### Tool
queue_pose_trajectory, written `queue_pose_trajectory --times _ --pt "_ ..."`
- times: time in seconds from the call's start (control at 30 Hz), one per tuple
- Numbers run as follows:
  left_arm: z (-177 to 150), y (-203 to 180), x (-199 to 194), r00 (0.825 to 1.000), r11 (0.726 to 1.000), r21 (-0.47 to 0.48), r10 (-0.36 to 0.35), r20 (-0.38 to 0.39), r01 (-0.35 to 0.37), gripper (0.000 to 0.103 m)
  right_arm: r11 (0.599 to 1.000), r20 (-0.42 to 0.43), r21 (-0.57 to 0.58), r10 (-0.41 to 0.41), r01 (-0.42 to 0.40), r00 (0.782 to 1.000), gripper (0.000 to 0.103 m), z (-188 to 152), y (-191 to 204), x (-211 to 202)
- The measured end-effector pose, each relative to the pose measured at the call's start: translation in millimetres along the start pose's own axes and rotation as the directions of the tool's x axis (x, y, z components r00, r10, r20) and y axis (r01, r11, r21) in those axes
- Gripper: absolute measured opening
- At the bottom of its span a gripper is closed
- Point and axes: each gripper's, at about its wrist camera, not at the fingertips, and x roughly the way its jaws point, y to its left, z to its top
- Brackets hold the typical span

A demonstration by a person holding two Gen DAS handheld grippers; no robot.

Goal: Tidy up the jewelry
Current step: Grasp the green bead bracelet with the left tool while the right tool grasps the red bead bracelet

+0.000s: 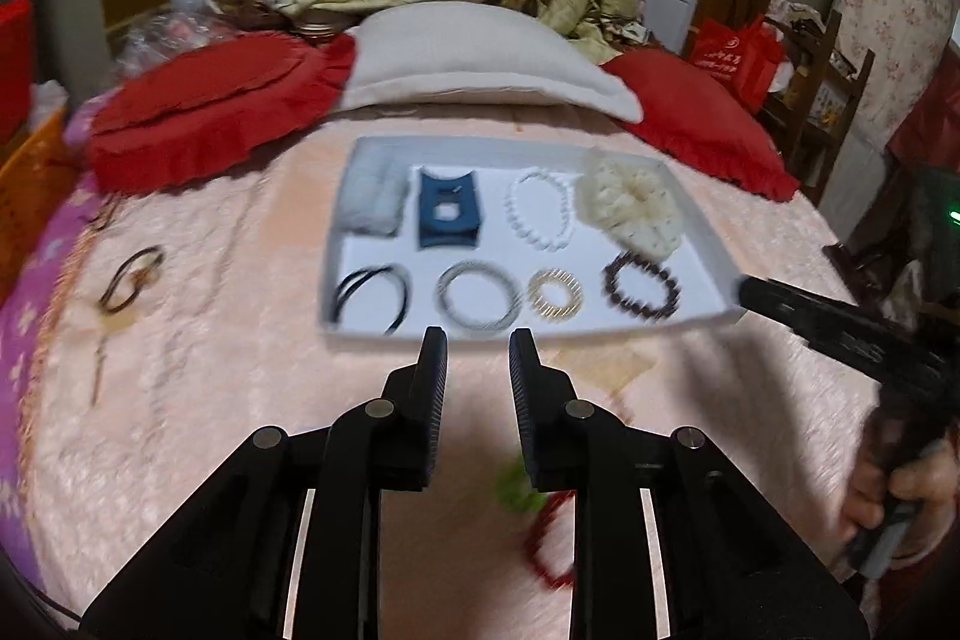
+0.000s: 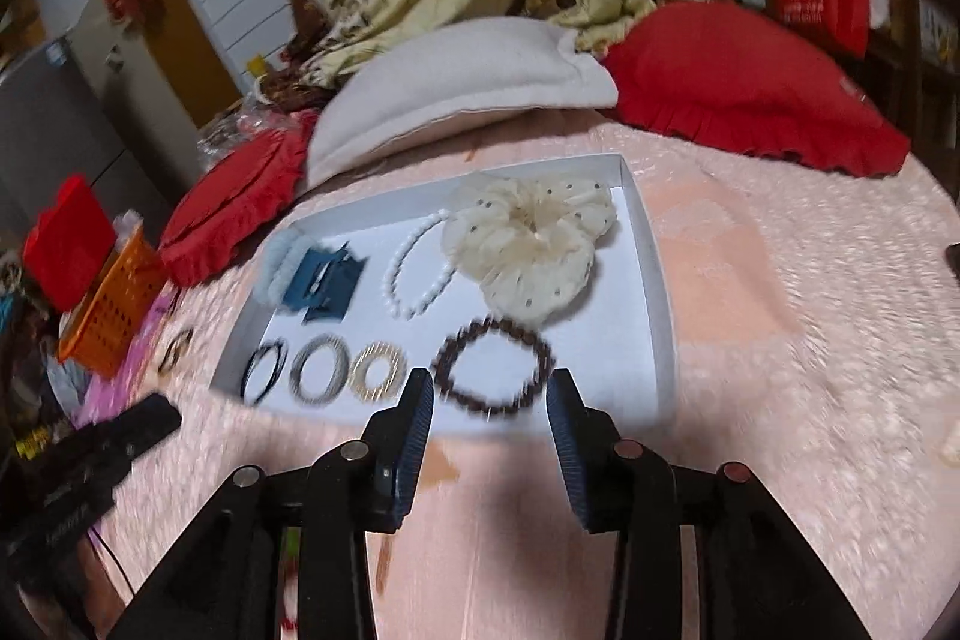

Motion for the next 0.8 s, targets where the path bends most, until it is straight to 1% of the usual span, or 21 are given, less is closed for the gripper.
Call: queue_pose_trajectory --times 0.07,0.1,0.17,0.2,0.3,0.4,0.6,0.73,0.8 --pt "-14 2 1 1.0 1.0 0.013 0.015 0.008 -0.015 0.021 1.0 -0.007 -0.03 0.002 -0.002 1.0 0.038 -20 8 -6" --pt "-18 3 4 1.0 1.0 0.019 0.021 0.013 -0.022 0.021 0.999 -0.016 -0.051 -0.006 0.005 1.0 0.038 -36 14 -7" --pt "-26 5 11 0.999 0.999 0.025 0.045 0.005 -0.045 0.02 0.997 -0.037 -0.071 -0.031 0.028 0.999 0.038 -54 22 -7" --pt "-29 6 14 0.999 0.999 0.02 0.046 0.0 -0.046 0.021 0.997 -0.053 -0.072 -0.027 0.023 0.998 0.038 -64 26 -7" --pt "-35 14 11 1.0 1.0 -0.001 0.024 0.011 -0.024 0.021 0.999 -0.069 -0.049 -0.007 0.003 0.998 0.038 -81 34 -11" --pt "-38 28 10 1.0 1.0 -0.023 0.021 0.005 -0.021 0.021 0.999 -0.082 -0.052 -0.012 0.008 0.997 0.038 -89 43 -13" --pt "-38 64 24 0.997 0.994 -0.113 -0.006 -0.079 -0.003 0.02 0.995 -0.083 -0.102 -0.026 0.018 0.996 0.038 -91 68 -12" --pt "-38 64 25 0.996 0.994 -0.104 -0.034 -0.085 0.026 0.02 0.988 -0.103 -0.154 -0.032 0.016 0.994 0.038 -94 86 2" --pt "-37 58 28 0.994 0.994 -0.094 -0.069 -0.084 0.061 0.021 0.983 -0.11 -0.184 -0.046 0.025 0.993 0.038 -96 94 11"
